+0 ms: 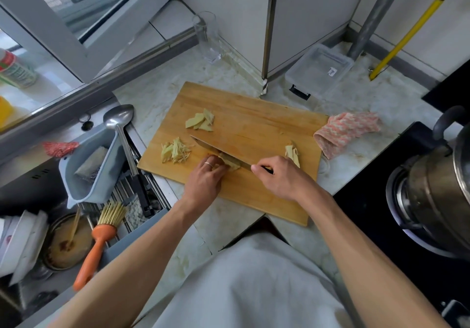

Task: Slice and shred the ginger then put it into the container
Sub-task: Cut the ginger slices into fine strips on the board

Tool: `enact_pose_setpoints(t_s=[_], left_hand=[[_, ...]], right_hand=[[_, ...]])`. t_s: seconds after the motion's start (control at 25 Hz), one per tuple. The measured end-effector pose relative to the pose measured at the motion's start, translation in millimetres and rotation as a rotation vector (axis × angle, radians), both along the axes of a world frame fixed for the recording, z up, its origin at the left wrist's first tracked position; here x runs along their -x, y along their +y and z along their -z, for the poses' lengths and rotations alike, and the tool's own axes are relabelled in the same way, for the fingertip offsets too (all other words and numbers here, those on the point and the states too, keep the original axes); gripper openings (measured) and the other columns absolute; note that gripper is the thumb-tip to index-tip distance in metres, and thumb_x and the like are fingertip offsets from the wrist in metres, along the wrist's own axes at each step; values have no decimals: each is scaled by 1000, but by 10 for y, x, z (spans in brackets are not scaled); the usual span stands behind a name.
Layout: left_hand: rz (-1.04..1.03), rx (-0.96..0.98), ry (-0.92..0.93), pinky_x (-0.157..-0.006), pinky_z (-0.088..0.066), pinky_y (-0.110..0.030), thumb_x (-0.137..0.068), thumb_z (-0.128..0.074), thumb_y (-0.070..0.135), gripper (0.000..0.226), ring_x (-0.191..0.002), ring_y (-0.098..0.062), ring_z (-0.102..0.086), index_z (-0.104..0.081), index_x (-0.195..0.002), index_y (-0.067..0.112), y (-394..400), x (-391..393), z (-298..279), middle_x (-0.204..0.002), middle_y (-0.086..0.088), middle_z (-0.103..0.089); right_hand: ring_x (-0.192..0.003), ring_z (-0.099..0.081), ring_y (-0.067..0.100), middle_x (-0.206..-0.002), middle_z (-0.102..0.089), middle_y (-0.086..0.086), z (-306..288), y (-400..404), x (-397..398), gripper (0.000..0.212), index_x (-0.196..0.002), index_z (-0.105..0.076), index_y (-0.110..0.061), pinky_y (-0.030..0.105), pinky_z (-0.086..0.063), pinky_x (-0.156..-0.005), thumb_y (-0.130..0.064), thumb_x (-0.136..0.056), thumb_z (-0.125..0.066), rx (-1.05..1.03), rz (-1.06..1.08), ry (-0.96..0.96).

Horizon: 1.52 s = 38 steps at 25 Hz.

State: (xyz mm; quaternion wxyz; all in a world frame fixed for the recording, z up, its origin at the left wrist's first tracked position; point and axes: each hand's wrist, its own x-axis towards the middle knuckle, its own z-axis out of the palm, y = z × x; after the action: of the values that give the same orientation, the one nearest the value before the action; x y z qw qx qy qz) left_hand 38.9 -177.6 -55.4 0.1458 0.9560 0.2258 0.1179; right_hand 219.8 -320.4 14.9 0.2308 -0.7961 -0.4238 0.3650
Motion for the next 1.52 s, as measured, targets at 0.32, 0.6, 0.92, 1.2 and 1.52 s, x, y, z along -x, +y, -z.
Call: enact_pose_setpoints(t_s=[0.32, 0.6, 0.92, 1.2, 1.52], left_hand=[[-162, 115, -109, -71, -57, -42, -82, -70, -8, 31, -96, -35, -63, -76, -107, 8, -99, -44, 38, -111, -14, -67], [-163, 120, -102, -72, -58, -40, -85, -69, -6, 27, -98, -35, -63, -75, -108, 5, -135, -57, 17, -110, -14, -67], [-107, -75, 48, -87, -56, -47, -72, -75, -1, 45, -110, -39, -60, -72, -116, 5, -201, -25, 27, -119, -15, -68], [-104, -65, 94, -79, -59, -44, -62, -74, -14, 61, -108, -38, -63, -73, -118, 11, -191, 16, -21, -124, -15, -67], [-54, -48, 81, -63, -59, -39, -63, -73, -14, 52, -95, -33, -65, -78, -106, 13, -70, -25, -37, -112, -7, -73]], right_hand=[[-85, -68, 22, -103, -72, 3, -7, 47, 116, 40, -114, -69, -27, 44, -59, -75, -55, -99, -45, -2, -22, -19], [-85, -67, 24, -97, -71, 2, -15, 54, 97, 36, -105, -70, -28, 45, -58, -77, -54, -99, -46, 0, 0, 25], [-86, -69, 26, -100, -73, 4, -98, 26, 144, 43, -116, -69, -25, 43, -58, -76, -55, -101, -41, 7, -78, -154], [-80, -67, 21, -89, -70, -1, 9, 77, 29, 37, -98, -71, -27, 44, -58, -76, -54, -99, -45, -6, -28, 10], [-93, -61, 12, -102, -66, -5, 44, 130, -96, 35, -109, -72, -28, 29, -47, -82, -52, -100, -47, 2, -29, 106]])
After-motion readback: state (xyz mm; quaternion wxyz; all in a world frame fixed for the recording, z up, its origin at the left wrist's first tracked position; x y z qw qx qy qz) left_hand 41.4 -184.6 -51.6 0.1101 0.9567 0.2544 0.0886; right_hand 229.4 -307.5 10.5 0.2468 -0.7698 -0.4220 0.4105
